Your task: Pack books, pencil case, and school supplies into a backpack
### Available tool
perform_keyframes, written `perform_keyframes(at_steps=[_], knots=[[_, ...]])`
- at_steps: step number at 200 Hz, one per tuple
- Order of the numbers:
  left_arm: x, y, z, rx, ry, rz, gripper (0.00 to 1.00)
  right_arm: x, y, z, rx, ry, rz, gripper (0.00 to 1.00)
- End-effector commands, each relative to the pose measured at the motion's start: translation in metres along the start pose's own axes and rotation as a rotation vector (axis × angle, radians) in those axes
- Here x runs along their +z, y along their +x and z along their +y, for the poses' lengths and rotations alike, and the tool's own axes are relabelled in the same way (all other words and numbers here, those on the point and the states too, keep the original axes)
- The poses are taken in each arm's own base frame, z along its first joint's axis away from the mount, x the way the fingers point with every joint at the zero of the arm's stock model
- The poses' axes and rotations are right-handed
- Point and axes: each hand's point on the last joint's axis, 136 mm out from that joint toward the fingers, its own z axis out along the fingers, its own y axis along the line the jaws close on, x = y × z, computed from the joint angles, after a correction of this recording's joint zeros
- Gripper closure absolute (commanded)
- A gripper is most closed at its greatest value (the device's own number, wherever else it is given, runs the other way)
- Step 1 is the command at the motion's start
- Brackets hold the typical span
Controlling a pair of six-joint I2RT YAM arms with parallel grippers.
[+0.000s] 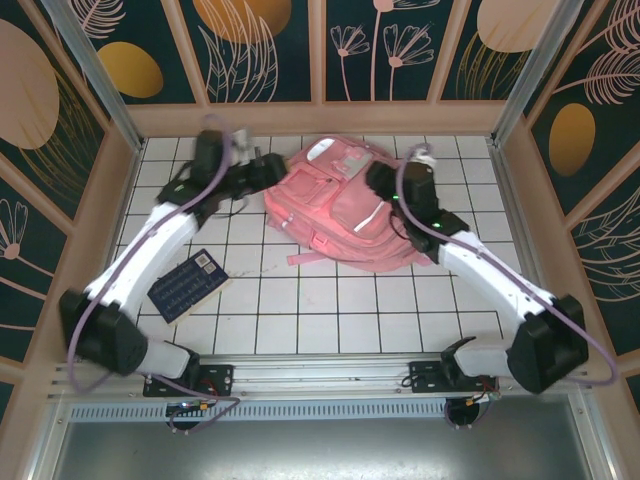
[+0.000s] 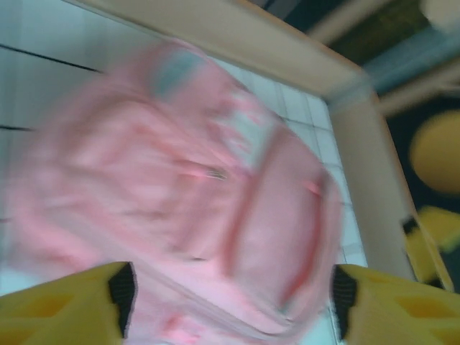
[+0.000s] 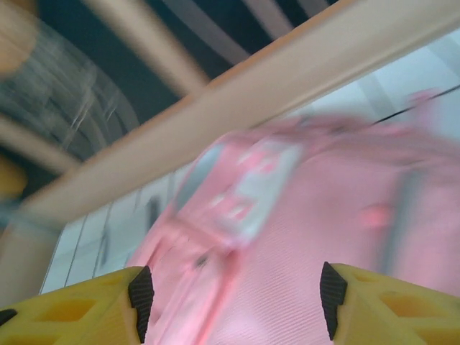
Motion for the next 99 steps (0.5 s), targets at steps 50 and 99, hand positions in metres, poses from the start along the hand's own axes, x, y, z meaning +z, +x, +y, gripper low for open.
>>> perform_keyframes(at_steps=[50,99], knots=[[-0.136,0.092,0.228,-0.436,-0.743,-0.335,0.02,0.047,0.240,0.175,-0.316,-0.489,0.655,0.36],[-0.164,0.122,0.262,-0.522,-0.901,-0.393,0.01,0.060,0.329,0.215,-0.222,-0.603,0.963,0.35]])
